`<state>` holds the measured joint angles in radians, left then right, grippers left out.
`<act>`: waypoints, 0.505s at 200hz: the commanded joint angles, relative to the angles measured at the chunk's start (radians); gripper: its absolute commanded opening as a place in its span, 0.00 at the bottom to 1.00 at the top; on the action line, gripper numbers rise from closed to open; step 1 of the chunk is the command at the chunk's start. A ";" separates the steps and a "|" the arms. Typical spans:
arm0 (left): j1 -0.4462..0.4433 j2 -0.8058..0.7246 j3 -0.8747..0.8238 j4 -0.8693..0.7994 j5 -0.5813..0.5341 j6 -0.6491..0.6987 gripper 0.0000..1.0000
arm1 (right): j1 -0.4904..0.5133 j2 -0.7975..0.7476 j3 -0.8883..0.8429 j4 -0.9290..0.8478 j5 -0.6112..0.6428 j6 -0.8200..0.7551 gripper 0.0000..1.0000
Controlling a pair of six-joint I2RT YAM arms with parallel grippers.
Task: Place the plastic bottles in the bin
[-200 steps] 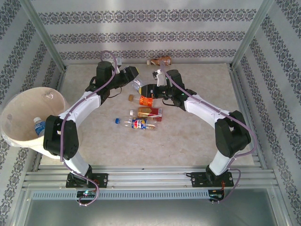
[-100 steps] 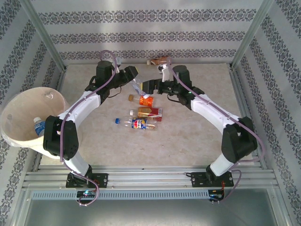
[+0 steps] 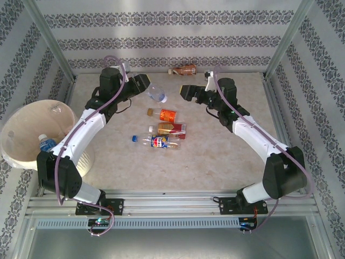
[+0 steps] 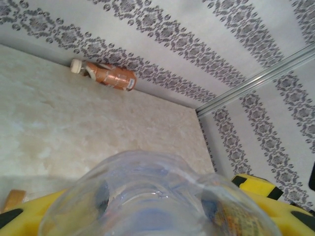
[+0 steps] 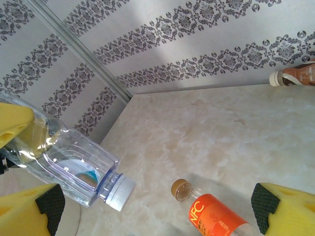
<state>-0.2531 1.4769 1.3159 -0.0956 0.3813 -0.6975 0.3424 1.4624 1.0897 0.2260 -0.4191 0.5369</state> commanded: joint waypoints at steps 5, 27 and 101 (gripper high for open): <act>0.010 -0.038 0.081 -0.172 -0.102 0.069 0.46 | -0.002 0.015 0.004 0.046 0.020 0.012 0.98; 0.025 -0.090 0.132 -0.316 -0.192 0.119 0.41 | -0.001 0.025 0.013 0.045 0.031 0.000 0.98; 0.207 -0.320 0.314 -0.750 -0.553 0.262 0.38 | -0.002 0.101 0.081 0.065 -0.001 0.024 0.98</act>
<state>-0.1001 1.2121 1.5330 -0.6220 0.0231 -0.5468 0.3424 1.5406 1.1221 0.2409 -0.4057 0.5480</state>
